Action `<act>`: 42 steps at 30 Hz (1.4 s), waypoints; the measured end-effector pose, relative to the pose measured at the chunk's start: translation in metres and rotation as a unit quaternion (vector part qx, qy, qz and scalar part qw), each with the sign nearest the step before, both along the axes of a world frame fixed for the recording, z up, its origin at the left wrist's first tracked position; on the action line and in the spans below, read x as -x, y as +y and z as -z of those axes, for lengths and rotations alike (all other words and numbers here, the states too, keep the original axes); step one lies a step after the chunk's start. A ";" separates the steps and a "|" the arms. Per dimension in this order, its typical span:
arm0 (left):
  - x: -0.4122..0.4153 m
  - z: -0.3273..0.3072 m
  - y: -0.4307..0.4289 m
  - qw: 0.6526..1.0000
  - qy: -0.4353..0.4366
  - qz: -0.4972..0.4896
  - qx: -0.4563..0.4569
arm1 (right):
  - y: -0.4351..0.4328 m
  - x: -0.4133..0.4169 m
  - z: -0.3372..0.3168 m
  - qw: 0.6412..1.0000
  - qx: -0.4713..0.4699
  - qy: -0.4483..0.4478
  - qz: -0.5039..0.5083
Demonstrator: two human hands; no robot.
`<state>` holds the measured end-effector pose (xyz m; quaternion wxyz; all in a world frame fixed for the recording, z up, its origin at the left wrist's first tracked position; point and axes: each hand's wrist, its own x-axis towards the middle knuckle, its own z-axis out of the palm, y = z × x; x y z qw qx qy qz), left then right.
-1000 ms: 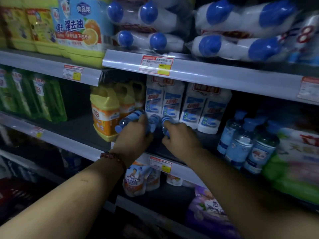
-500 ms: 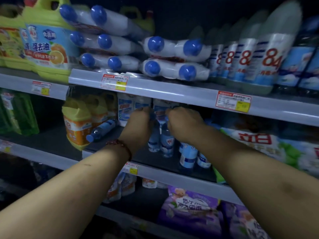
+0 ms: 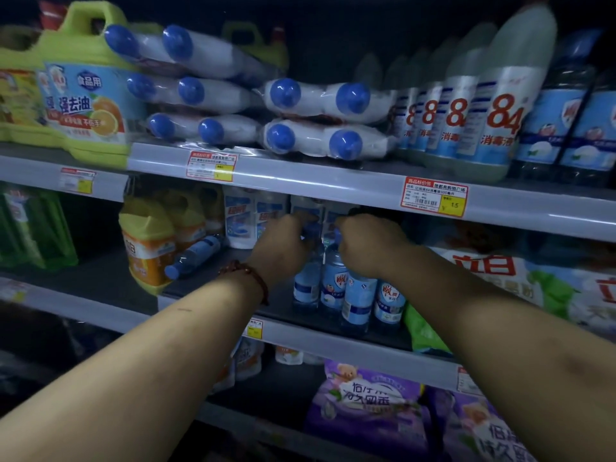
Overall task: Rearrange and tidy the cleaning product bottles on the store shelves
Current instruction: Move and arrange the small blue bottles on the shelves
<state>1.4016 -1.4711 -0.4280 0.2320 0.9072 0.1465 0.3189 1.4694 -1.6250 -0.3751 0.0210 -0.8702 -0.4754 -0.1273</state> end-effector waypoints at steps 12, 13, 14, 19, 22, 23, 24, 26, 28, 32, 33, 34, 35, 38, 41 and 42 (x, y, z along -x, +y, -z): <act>0.073 0.022 0.043 0.993 0.045 -0.102 -0.031 | 0.021 0.031 0.038 0.973 -0.107 -0.031 -0.202; 0.085 0.025 0.049 0.991 0.049 -0.118 -0.047 | 0.027 0.035 0.042 0.973 -0.104 -0.021 -0.206; 0.097 0.027 0.056 0.989 0.046 -0.128 -0.059 | 0.034 0.040 0.046 0.973 -0.101 -0.012 -0.207; 0.142 0.045 0.095 0.969 0.050 -0.239 -0.045 | 0.077 0.052 0.068 0.976 -0.069 0.022 -0.205; 0.151 0.059 0.122 0.952 0.098 -0.286 -0.035 | 0.106 0.056 0.081 0.978 -0.055 0.046 -0.196; 0.152 0.063 0.129 0.950 0.106 -0.292 -0.022 | 0.116 0.056 0.085 0.978 -0.054 0.057 -0.192; 0.151 0.067 0.137 0.950 0.108 -0.293 -0.010 | 0.126 0.056 0.090 0.978 -0.053 0.069 -0.189; 0.147 0.078 0.150 0.953 0.105 -0.285 0.012 | 0.146 0.055 0.099 0.977 -0.052 0.089 -0.184; 0.141 0.088 0.161 0.956 0.099 -0.273 0.032 | 0.164 0.054 0.107 0.976 -0.054 0.110 -0.177; 0.133 0.102 0.175 0.967 0.065 -0.242 0.047 | 0.191 0.049 0.121 0.974 -0.053 0.139 -0.172; 0.133 0.104 0.176 0.969 0.058 -0.237 0.045 | 0.196 0.048 0.124 0.974 -0.055 0.141 -0.170; 0.133 0.105 0.177 0.970 0.052 -0.233 0.042 | 0.199 0.047 0.128 0.974 -0.058 0.143 -0.168; 0.134 0.106 0.177 0.971 0.043 -0.230 0.041 | 0.200 0.046 0.131 0.974 -0.059 0.145 -0.165; 0.135 0.105 0.174 0.972 0.009 -0.231 0.044 | 0.198 0.046 0.134 0.975 -0.049 0.150 -0.159; 0.133 0.094 0.164 0.976 -0.029 -0.214 0.023 | 0.188 0.045 0.131 0.974 -0.054 0.153 -0.158; 0.133 0.089 0.160 0.978 -0.034 -0.206 0.015 | 0.182 0.046 0.129 0.973 -0.056 0.157 -0.159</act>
